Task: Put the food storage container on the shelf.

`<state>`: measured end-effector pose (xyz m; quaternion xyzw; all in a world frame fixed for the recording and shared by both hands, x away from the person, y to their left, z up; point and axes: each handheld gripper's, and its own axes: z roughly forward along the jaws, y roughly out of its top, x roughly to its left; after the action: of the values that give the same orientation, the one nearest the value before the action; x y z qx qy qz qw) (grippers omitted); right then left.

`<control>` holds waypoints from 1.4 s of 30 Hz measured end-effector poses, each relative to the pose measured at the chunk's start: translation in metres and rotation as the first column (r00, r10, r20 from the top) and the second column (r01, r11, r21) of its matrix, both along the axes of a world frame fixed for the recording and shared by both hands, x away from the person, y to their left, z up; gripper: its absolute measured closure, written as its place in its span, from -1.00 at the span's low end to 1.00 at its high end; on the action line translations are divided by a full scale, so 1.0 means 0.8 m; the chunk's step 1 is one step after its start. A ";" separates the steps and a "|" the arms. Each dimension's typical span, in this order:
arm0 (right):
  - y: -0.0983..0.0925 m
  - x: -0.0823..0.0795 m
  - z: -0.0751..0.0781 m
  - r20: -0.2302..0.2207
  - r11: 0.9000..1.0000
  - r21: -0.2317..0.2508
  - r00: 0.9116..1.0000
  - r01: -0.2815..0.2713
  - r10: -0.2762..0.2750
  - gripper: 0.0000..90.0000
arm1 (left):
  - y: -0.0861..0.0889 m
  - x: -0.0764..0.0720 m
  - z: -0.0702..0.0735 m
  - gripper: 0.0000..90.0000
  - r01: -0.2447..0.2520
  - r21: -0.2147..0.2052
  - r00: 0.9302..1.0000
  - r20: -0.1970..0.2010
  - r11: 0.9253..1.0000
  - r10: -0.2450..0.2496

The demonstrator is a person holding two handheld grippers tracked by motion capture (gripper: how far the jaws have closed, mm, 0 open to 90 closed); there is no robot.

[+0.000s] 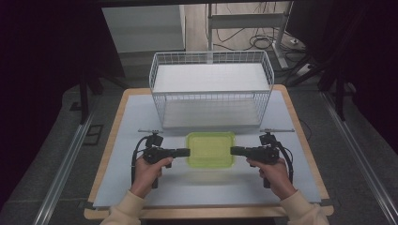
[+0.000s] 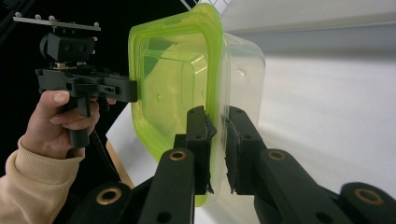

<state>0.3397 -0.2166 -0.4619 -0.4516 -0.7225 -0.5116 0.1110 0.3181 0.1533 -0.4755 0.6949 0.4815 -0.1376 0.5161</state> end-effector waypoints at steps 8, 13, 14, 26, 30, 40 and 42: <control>0.001 0.005 0.023 0.035 1.000 0.000 0.999 0.005 -0.005 0.80 | 0.001 0.008 0.021 0.82 -0.004 0.004 1.000 0.028 1.000 0.003; 0.003 0.007 0.034 0.051 1.000 0.004 0.999 0.011 -0.011 0.80 | 0.001 0.011 0.031 0.82 -0.009 0.004 0.999 0.038 1.000 0.009; 0.003 0.008 0.035 0.053 1.000 0.005 0.999 0.010 -0.010 0.80 | 0.002 0.012 0.034 0.82 -0.009 0.005 0.999 0.040 1.000 0.009; 0.008 0.013 0.070 0.100 1.000 0.000 0.995 0.014 -0.014 0.80 | 0.006 0.019 0.066 0.82 -0.017 -0.001 0.996 0.084 1.000 0.017; 0.009 0.017 0.080 0.102 1.000 0.007 0.995 0.015 -0.015 0.80 | 0.007 0.023 0.076 0.82 -0.022 0.003 0.995 0.095 1.000 0.021; 0.011 0.027 0.099 0.130 1.000 0.015 0.991 0.026 -0.028 0.80 | 0.008 0.037 0.099 0.82 -0.031 -0.002 0.994 0.107 1.000 0.031; 0.011 0.031 0.106 0.135 0.999 0.020 0.990 0.032 -0.035 0.80 | 0.006 0.042 0.108 0.82 -0.035 0.003 0.993 0.114 0.999 0.034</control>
<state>0.3648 -0.2080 -0.3774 -0.4270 -0.7160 -0.5493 0.0572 0.3515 0.1584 -0.3894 0.6946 0.4635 -0.0878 0.5431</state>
